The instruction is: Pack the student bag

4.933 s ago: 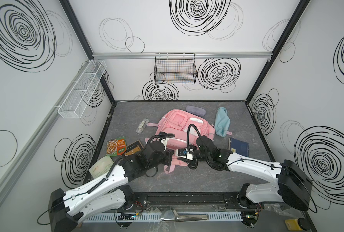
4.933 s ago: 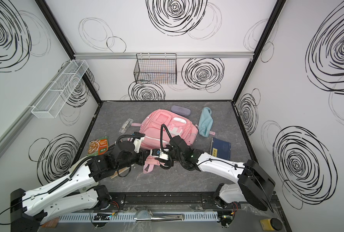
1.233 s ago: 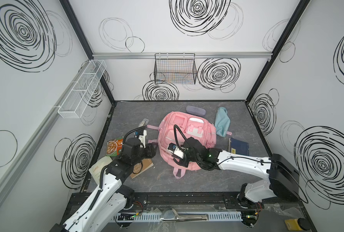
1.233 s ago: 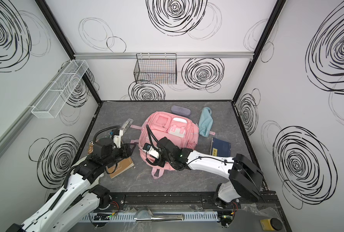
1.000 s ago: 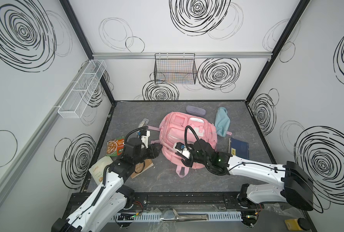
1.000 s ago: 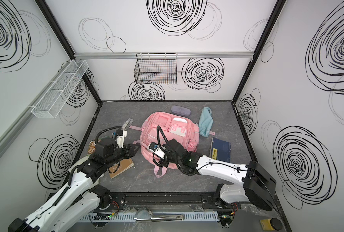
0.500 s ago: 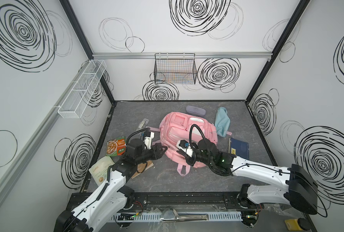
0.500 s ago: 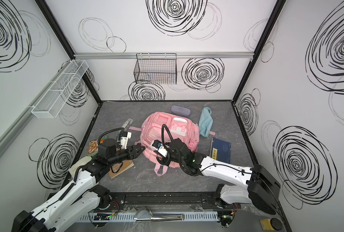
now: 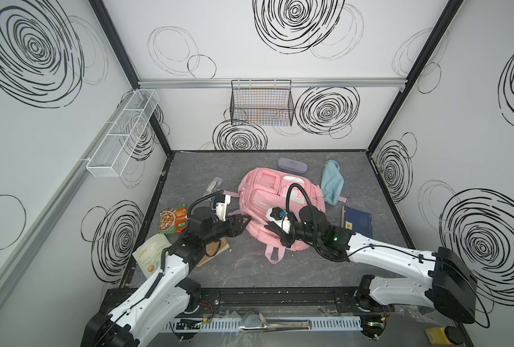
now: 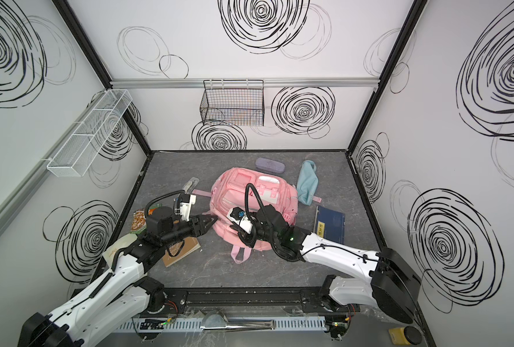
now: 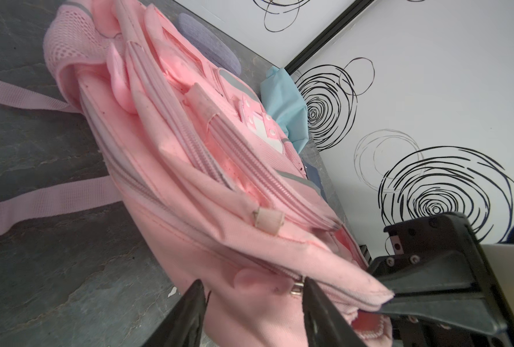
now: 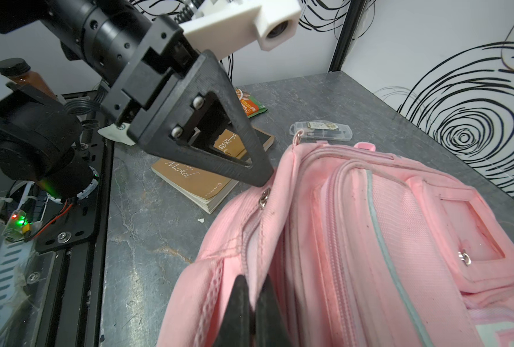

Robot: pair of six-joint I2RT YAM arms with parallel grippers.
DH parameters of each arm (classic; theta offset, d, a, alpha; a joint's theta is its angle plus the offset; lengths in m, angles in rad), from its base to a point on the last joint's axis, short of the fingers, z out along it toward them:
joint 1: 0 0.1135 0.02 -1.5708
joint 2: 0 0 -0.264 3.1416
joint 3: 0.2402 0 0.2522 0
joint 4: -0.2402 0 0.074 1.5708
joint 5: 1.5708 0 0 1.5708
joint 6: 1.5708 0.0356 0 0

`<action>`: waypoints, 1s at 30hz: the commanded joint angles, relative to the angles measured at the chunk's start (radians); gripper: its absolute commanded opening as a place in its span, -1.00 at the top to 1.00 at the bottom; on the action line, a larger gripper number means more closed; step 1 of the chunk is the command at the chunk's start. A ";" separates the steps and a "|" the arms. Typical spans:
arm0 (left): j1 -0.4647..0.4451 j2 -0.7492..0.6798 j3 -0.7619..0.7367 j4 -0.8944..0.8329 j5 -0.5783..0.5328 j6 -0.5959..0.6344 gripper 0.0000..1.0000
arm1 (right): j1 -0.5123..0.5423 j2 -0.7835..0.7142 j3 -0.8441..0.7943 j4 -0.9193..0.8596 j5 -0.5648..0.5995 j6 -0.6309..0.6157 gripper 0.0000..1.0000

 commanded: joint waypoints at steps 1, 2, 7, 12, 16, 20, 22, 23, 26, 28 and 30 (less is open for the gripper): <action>0.001 0.004 0.025 0.059 0.019 0.059 -0.12 | -0.004 -0.053 0.005 0.157 -0.063 0.004 1.00; 0.001 0.014 0.028 0.053 0.020 0.065 -0.12 | -0.005 -0.055 0.004 0.159 -0.068 0.004 1.00; -0.005 0.049 0.027 0.046 0.030 0.075 -0.11 | -0.016 -0.065 0.002 0.164 -0.080 0.006 1.00; -0.018 0.059 0.026 0.085 0.079 0.071 -0.10 | -0.036 -0.074 -0.005 0.175 -0.116 0.009 1.00; -0.026 0.062 0.025 0.119 0.114 0.063 -0.09 | -0.049 -0.081 -0.014 0.192 -0.151 0.016 1.00; -0.036 0.065 0.034 0.133 0.131 0.072 -0.10 | -0.061 -0.080 -0.022 0.210 -0.203 0.029 1.00; -0.042 0.068 0.042 0.128 0.132 0.084 -0.10 | -0.066 -0.080 -0.022 0.211 -0.221 0.033 1.00; -0.043 0.071 0.045 0.126 0.133 0.086 -0.10 | -0.067 -0.080 -0.023 0.213 -0.226 0.035 1.00; -0.045 0.074 0.042 0.128 0.136 0.091 -0.03 | -0.072 -0.080 -0.023 0.214 -0.234 0.038 1.00; -0.045 0.076 0.042 0.131 0.135 0.089 0.01 | -0.076 -0.083 -0.024 0.213 -0.241 0.038 1.00; -0.045 0.075 0.041 0.132 0.134 0.091 0.08 | -0.079 -0.087 -0.025 0.213 -0.251 0.038 1.00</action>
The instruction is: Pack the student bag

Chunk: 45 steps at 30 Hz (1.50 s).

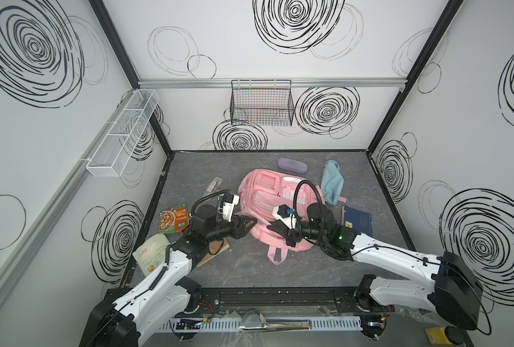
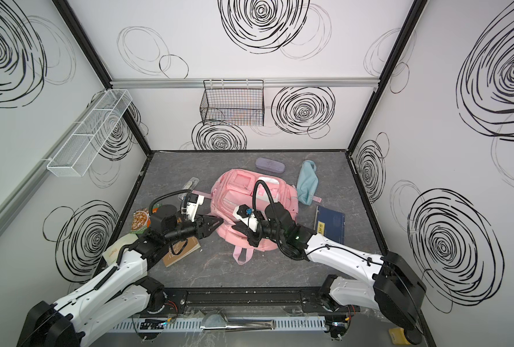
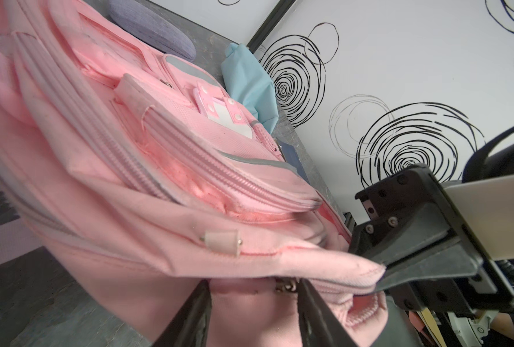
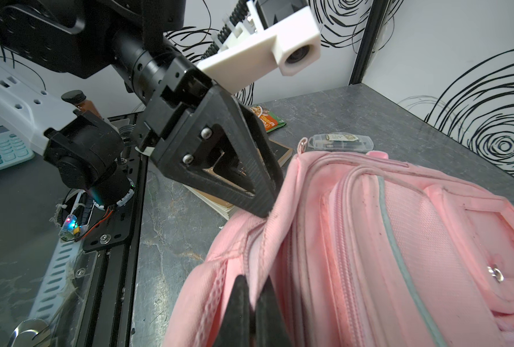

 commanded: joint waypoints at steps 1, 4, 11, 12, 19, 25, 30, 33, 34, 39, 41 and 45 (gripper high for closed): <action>-0.004 0.006 0.031 0.052 0.012 0.019 0.10 | -0.004 -0.049 0.014 0.161 -0.076 0.000 1.00; -0.003 0.008 0.033 0.051 0.005 0.020 0.15 | -0.007 -0.053 0.013 0.163 -0.086 0.001 1.00; 0.002 0.015 0.036 0.045 -0.017 0.014 -0.31 | -0.012 -0.056 0.011 0.166 -0.109 0.009 1.00; 0.004 0.014 0.036 0.045 -0.023 0.013 -0.35 | -0.013 -0.055 0.012 0.169 -0.115 0.009 1.00; 0.003 0.051 0.048 0.059 0.006 0.018 -0.32 | -0.021 -0.056 0.017 0.180 -0.154 0.016 1.00; -0.004 0.058 0.041 0.113 0.081 -0.006 -0.06 | -0.033 -0.065 0.012 0.196 -0.175 0.037 1.00; -0.015 0.025 0.020 0.161 0.125 -0.031 0.12 | -0.046 -0.068 0.003 0.212 -0.188 0.052 1.00; -0.019 0.007 0.012 0.164 0.123 -0.034 0.24 | -0.051 -0.069 0.002 0.218 -0.191 0.054 1.00; -0.019 0.002 0.010 0.163 0.117 -0.036 0.26 | -0.052 -0.069 0.003 0.216 -0.191 0.055 1.00; -0.014 -0.008 0.012 0.153 0.092 -0.040 0.42 | -0.055 -0.071 0.003 0.214 -0.189 0.054 1.00; -0.008 -0.009 0.010 0.162 0.092 -0.050 0.44 | -0.055 -0.071 0.003 0.210 -0.186 0.054 1.00; -0.002 -0.011 0.007 0.192 0.102 -0.077 0.53 | -0.057 -0.073 -0.004 0.211 -0.185 0.055 1.00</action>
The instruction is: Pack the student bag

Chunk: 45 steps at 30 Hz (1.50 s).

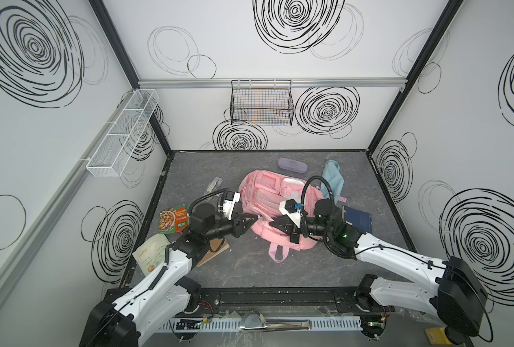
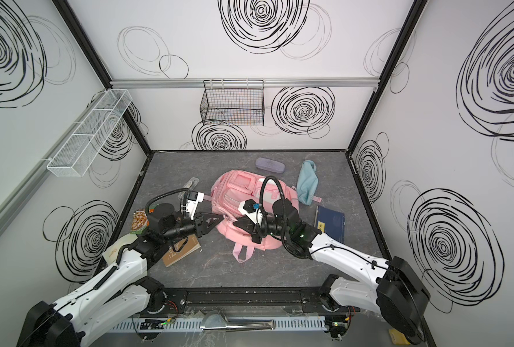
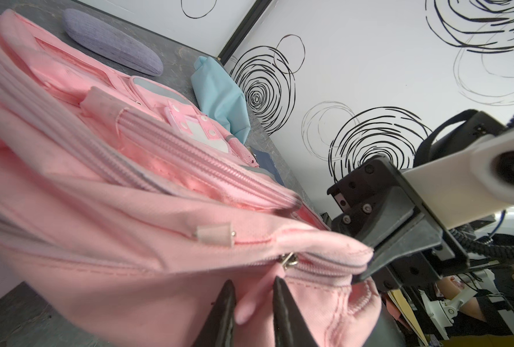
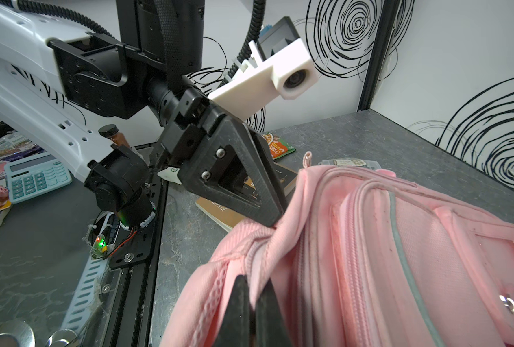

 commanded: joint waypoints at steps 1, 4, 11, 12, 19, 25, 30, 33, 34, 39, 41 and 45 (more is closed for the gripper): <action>-0.002 -0.012 -0.003 0.111 0.035 -0.033 0.55 | 0.010 -0.038 0.005 0.138 -0.054 -0.002 1.00; -0.001 -0.016 0.000 0.129 0.041 -0.052 0.74 | 0.008 -0.039 0.004 0.136 -0.054 -0.002 1.00; 0.003 -0.036 0.007 0.137 0.031 -0.082 0.91 | 0.006 -0.040 0.001 0.138 -0.053 -0.004 1.00; 0.005 -0.038 0.009 0.129 0.024 -0.082 1.00 | 0.006 -0.040 0.000 0.137 -0.053 -0.004 1.00; 0.061 -0.035 0.083 -0.223 -0.264 0.002 1.00 | 0.003 -0.055 0.001 0.126 -0.031 -0.004 1.00; 0.154 0.025 0.091 -0.404 -0.434 0.029 1.00 | 0.003 -0.076 -0.001 0.126 -0.029 -0.007 1.00; 0.214 0.051 0.080 -0.369 -0.503 -0.016 1.00 | 0.004 -0.092 0.004 0.109 -0.042 -0.034 1.00; 0.245 0.081 0.109 -0.340 -0.546 -0.031 1.00 | 0.005 -0.091 0.011 0.074 -0.065 -0.079 1.00; 0.257 0.094 0.122 -0.327 -0.557 -0.034 1.00 | 0.007 -0.086 0.012 0.060 -0.078 -0.105 1.00; 0.317 0.179 0.157 -0.278 -0.575 -0.049 1.00 | 0.045 -0.036 0.026 -0.032 -0.081 -0.262 1.00; 0.338 0.196 0.154 -0.257 -0.556 -0.050 1.00 | 0.073 -0.007 0.035 -0.063 -0.026 -0.326 1.00; 0.347 0.184 0.146 -0.239 -0.502 -0.027 0.61 | 0.096 0.059 0.061 -0.127 0.030 -0.412 1.00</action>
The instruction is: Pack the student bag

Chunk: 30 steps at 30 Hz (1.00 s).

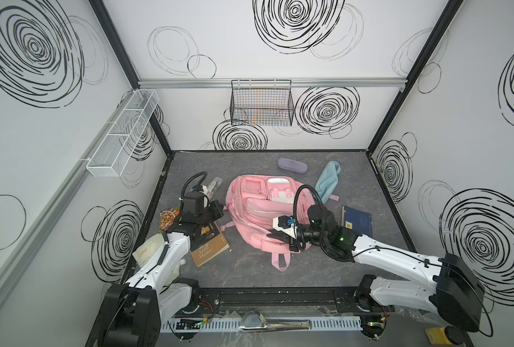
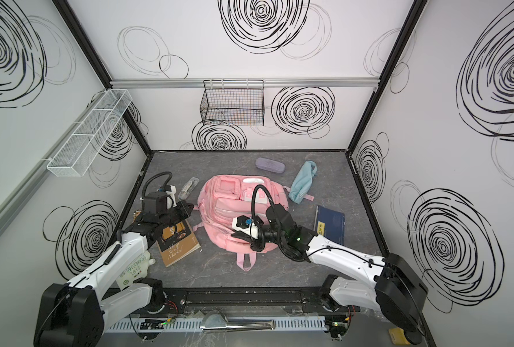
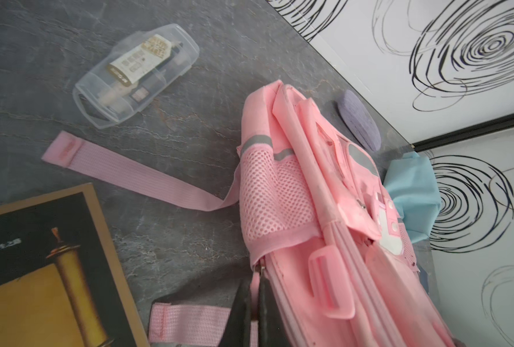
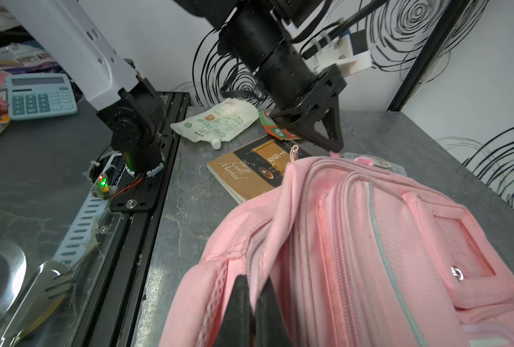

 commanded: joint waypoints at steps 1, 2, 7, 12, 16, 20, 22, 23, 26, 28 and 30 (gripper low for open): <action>0.028 -0.017 0.011 0.076 -0.034 0.008 0.45 | 0.015 0.027 0.071 -0.028 0.030 -0.137 1.00; 0.029 -0.025 0.007 0.075 -0.015 0.013 0.39 | 0.016 0.034 0.076 -0.049 0.037 -0.146 1.00; 0.031 -0.057 0.009 0.035 -0.001 0.051 0.08 | 0.013 0.018 0.028 -0.040 0.117 -0.102 0.84; 0.029 -0.068 0.022 0.025 -0.003 0.074 0.06 | -0.005 0.003 -0.029 -0.016 0.251 0.002 0.46; 0.020 -0.064 0.046 0.013 0.003 0.093 0.05 | -0.015 -0.017 -0.016 -0.053 0.236 0.115 0.08; -0.011 -0.064 0.085 -0.023 -0.016 0.130 0.04 | -0.017 -0.091 -0.040 -0.020 0.191 0.229 0.07; -0.046 -0.066 0.111 -0.049 -0.044 0.151 0.04 | -0.029 -0.158 -0.054 -0.006 0.288 0.359 0.01; -0.068 -0.067 0.123 -0.058 -0.061 0.156 0.04 | -0.041 -0.191 -0.058 -0.012 0.343 0.415 -0.02; -0.176 -0.073 0.164 -0.071 -0.133 0.179 0.04 | -0.128 -0.301 -0.070 -0.075 0.576 0.605 -0.10; -0.277 -0.074 0.194 -0.066 -0.197 0.192 0.00 | -0.240 -0.369 -0.061 -0.186 0.756 0.748 -0.23; -0.378 -0.058 0.225 -0.050 -0.234 0.197 -0.06 | -0.389 -0.417 -0.064 -0.272 0.839 0.833 -0.34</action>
